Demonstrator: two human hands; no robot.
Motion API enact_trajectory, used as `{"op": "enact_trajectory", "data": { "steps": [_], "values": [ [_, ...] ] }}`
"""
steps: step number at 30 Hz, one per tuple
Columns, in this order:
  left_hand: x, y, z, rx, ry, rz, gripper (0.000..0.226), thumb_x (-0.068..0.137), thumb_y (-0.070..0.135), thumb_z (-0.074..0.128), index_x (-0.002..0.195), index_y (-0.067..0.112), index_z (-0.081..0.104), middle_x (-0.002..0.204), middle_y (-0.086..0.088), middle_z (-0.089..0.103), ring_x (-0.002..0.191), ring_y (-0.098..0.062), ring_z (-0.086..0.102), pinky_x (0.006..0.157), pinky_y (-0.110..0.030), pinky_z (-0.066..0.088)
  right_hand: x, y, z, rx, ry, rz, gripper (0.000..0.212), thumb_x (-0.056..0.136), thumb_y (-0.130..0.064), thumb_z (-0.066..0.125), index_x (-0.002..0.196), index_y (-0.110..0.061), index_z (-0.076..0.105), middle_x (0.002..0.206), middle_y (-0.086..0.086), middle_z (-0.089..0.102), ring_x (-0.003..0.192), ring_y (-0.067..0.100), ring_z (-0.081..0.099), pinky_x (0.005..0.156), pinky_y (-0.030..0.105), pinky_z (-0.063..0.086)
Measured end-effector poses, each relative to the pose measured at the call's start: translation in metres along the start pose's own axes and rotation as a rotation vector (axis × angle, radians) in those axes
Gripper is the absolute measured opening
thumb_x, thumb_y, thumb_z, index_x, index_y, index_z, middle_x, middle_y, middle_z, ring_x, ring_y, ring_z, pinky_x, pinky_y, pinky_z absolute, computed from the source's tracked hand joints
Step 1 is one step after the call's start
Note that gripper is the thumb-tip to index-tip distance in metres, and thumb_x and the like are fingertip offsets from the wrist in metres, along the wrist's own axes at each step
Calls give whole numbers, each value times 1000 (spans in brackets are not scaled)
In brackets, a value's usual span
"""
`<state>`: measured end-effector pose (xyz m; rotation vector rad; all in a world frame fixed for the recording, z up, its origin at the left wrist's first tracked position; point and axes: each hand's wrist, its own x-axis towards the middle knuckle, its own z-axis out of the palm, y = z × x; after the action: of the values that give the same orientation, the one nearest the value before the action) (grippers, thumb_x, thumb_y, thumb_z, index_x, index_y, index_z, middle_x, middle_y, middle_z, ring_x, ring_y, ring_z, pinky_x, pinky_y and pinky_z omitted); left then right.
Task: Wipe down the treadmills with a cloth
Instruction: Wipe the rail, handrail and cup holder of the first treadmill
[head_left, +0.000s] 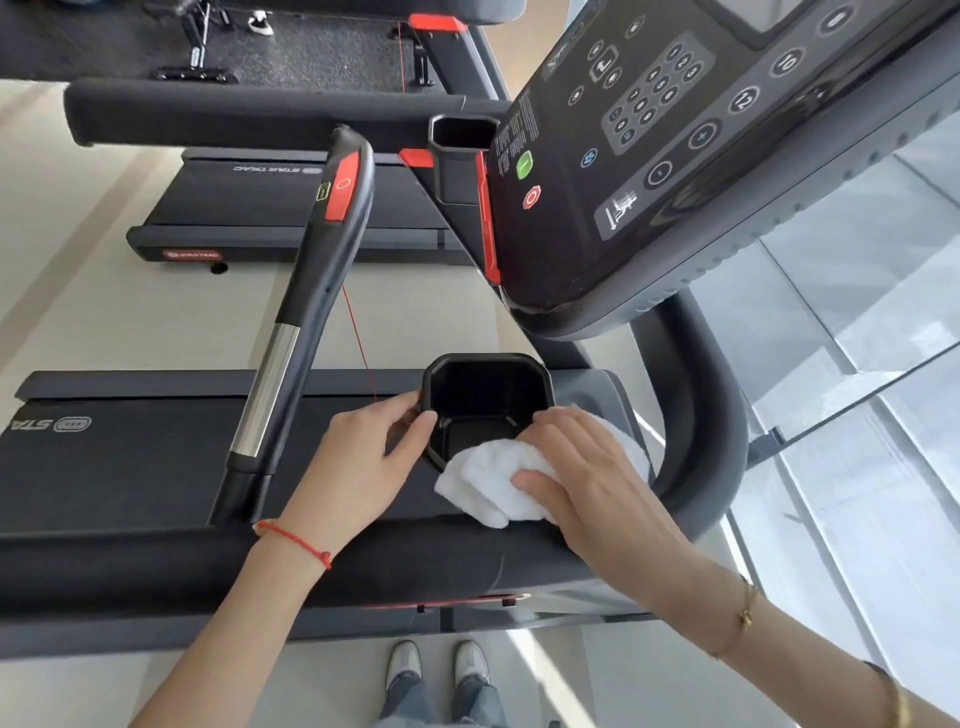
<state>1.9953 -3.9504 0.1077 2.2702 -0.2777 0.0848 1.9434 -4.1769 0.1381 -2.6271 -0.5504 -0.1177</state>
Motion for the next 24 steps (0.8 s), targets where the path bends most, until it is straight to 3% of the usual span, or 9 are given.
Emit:
{"op": "enact_trajectory", "data": {
  "steps": [3,5,7,10,12,14,18,24],
  "values": [
    [-2,3,0,12,-36,-1,39,90,51,51,122,33,65,86,33,64,87,10,63,74,3,40,0,8,1,234,127,312,10,102,-32,39,108,-25,43,111,-11,44,101,4,40,84,17,31],
    [-3,3,0,22,-49,-13,43,89,55,48,126,36,62,90,29,66,86,3,65,76,-1,43,13,13,4,338,164,459,5,102,-29,42,104,-24,40,109,-6,47,93,-8,44,75,7,33],
    [-4,6,1,24,-45,-27,42,90,54,47,126,37,61,90,26,67,87,3,64,80,-13,50,31,15,5,427,213,544,6,102,-25,43,103,-20,42,113,1,50,91,-17,44,71,-3,31],
    [-4,9,2,19,-28,-38,41,91,49,48,126,33,62,88,19,69,87,-2,65,82,-24,52,49,11,5,441,260,535,19,100,-25,48,114,-12,44,118,5,47,95,2,45,75,4,32],
    [-5,9,2,8,-29,-44,41,91,47,49,127,31,62,89,18,69,88,0,65,82,-16,50,48,7,9,341,205,495,33,98,-30,52,120,-7,43,118,6,43,103,16,44,83,15,34],
    [-4,9,2,5,-34,-57,38,92,45,50,125,31,63,86,21,67,87,3,64,76,-3,43,38,7,13,287,70,515,40,95,-40,56,115,-9,40,115,5,43,103,20,44,85,27,38],
    [-4,10,3,1,-32,-68,39,92,46,50,125,31,64,84,22,66,87,5,63,72,2,38,38,13,11,334,-41,623,39,92,-48,57,100,-14,39,105,5,56,93,20,54,66,29,39],
    [-5,9,3,16,-33,-64,38,91,46,49,123,33,63,91,18,70,90,4,64,80,-9,48,77,21,4,190,-49,474,50,95,-37,58,128,-2,42,124,14,56,114,31,53,86,34,40]
  ]
}}
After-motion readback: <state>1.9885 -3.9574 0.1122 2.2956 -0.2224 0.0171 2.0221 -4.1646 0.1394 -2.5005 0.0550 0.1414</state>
